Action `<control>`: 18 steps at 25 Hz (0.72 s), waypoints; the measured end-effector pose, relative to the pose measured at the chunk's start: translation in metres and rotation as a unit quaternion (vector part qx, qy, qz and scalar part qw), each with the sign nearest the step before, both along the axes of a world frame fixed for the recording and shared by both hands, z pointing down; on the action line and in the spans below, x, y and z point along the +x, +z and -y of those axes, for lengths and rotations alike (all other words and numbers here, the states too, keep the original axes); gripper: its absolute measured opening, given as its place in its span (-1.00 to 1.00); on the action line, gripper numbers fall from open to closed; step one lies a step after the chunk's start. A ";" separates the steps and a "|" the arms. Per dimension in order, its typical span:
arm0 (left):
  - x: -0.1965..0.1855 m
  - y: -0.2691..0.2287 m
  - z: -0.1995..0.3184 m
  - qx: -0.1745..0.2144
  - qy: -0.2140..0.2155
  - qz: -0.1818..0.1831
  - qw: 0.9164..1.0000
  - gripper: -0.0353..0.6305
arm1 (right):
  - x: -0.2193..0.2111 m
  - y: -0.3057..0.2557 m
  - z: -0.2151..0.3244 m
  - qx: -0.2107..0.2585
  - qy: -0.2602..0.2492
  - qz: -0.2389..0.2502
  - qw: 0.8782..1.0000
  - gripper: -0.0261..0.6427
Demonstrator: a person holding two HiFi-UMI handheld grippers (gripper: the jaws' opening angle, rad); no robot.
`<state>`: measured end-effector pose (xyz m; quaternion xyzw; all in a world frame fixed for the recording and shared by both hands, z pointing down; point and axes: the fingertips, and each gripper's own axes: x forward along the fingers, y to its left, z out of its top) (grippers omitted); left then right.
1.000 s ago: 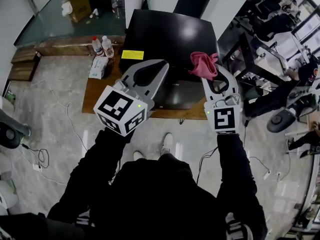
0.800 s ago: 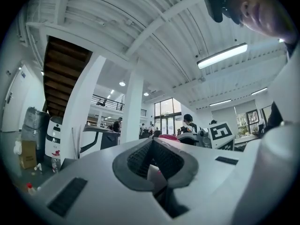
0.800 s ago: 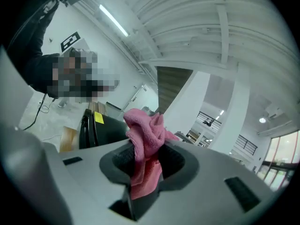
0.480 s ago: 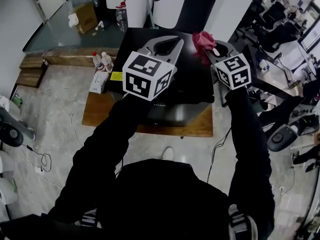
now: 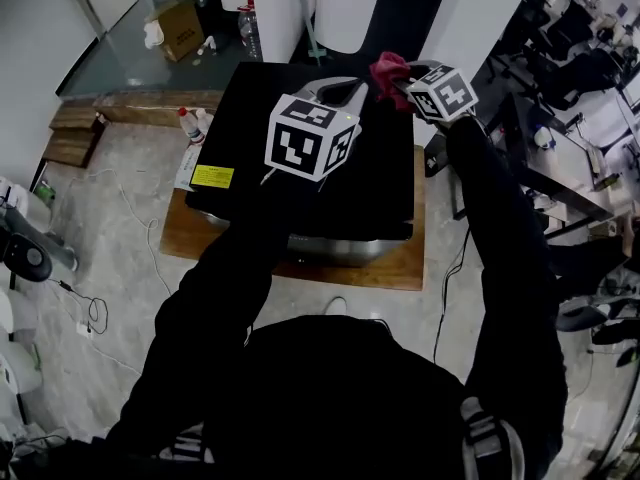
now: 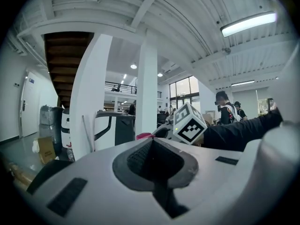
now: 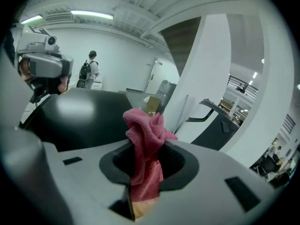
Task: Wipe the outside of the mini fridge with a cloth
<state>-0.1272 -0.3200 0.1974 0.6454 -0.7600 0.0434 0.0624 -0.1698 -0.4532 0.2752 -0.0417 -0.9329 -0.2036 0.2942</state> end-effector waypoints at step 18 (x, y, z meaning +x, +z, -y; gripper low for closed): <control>0.004 0.035 0.007 -0.026 0.010 -0.029 0.999 -0.88 | -0.008 0.044 -0.029 -0.036 -0.067 -0.115 0.990 -0.66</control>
